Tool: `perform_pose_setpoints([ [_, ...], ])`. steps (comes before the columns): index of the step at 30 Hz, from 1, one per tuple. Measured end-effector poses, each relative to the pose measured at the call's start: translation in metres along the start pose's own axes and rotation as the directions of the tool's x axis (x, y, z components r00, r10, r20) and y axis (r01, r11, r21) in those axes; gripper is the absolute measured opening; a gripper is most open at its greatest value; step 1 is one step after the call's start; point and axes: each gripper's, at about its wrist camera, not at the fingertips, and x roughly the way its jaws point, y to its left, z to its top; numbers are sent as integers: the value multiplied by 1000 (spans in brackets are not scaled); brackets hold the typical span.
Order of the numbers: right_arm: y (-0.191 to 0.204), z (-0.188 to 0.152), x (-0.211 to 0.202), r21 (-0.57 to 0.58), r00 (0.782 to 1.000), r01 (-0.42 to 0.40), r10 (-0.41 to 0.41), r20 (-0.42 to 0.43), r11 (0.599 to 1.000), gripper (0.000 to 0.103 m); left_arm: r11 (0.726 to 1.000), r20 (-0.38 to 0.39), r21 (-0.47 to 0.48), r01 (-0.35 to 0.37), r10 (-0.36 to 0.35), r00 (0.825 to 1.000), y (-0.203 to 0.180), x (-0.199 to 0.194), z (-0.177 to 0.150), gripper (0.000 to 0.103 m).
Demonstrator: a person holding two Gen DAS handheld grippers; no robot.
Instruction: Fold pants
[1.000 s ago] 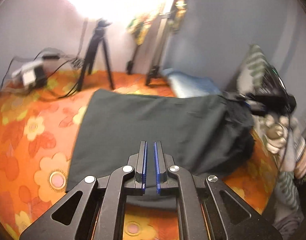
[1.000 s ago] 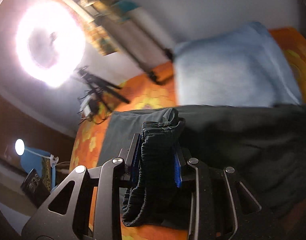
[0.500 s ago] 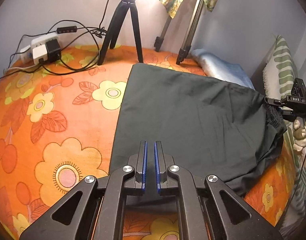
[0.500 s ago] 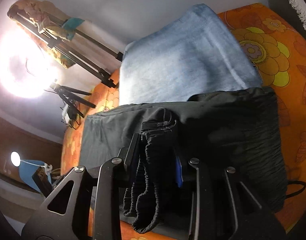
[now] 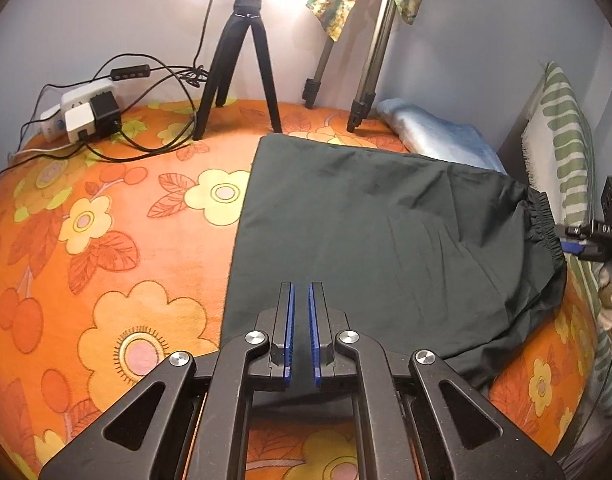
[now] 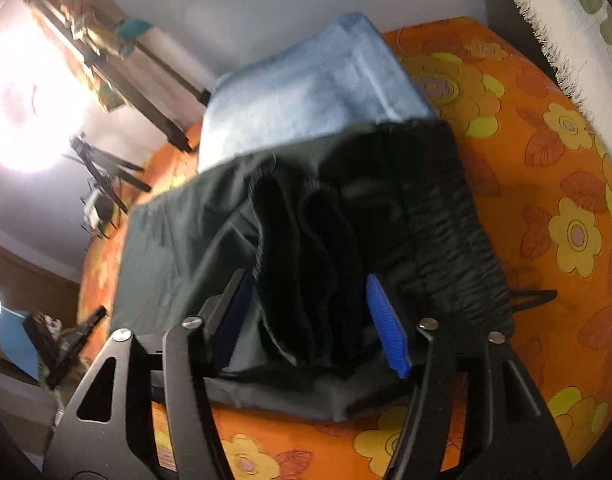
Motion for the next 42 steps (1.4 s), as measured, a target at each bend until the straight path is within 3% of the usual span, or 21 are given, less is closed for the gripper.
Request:
perform_pose_setpoints([
  [3, 3, -10, 10, -13, 1000, -9, 9, 8, 1000, 71, 1000, 0, -9, -12, 12, 1000, 6, 0, -1, 6],
  [6, 9, -15, 19, -48, 999, 53, -53, 4, 997, 69, 1000, -3, -20, -21, 21, 1000, 12, 3, -1, 6],
  [7, 9, -16, 20, -45, 999, 54, -54, 1, 998, 62, 999, -5, -20, -25, 25, 1000, 13, 4, -1, 6],
  [8, 7, -17, 20, -33, 999, 47, -47, -11, 998, 37, 999, -8, -19, -28, 28, 1000, 13, 6, -2, 6],
  [9, 3, -18, 19, -9, 999, 23, -23, -23, 1000, 20, 999, -12, -17, -30, 30, 999, 14, 8, -2, 6],
  [12, -7, -17, 4, 17, 1000, 1, -1, -8, 1000, 17, 999, -25, 1, -42, 42, 999, 12, 13, -4, 6],
  [16, -10, -17, -4, -12, 995, 97, -97, 5, 995, 19, 998, -52, 27, -49, 51, 997, 10, 21, -9, 6],
  [18, -1, -17, -8, -55, 981, 192, -192, 8, 980, 44, 998, -57, 27, -53, 54, 997, 11, 22, -11, 6],
  [19, 2, -17, -13, -64, 977, 214, -213, 31, 975, 47, 999, -49, 21, -50, 51, 997, 12, 19, -10, 6],
  [23, 29, -14, -49, -124, 958, 213, -183, 219, 969, 47, 1000, -7, 16, -23, 23, 1000, 10, 8, -4, 6],
  [25, 45, -15, -50, -190, 954, 204, -152, 259, 960, 47, 1000, 0, 21, 1, -1, 1000, 5, 6, -3, 6],
  [31, 74, -9, -1, -292, 954, 260, -198, 227, 920, 47, 990, -62, 128, 62, -54, 997, -25, 21, -17, 6],
  [34, 68, -1, 19, -286, 935, 330, -271, 227, 899, 47, 981, -83, 190, 50, -34, 996, -36, 24, -27, 6],
  [38, 47, 12, 34, -208, 934, 338, -301, 191, 918, 47, 975, -83, 222, 32, -14, 996, -36, 21, -34, 6],
  [42, 50, 16, 26, -184, 939, 319, -285, 191, 930, 47, 986, -33, 165, 15, -10, 999, -20, 5, -27, 6],
])
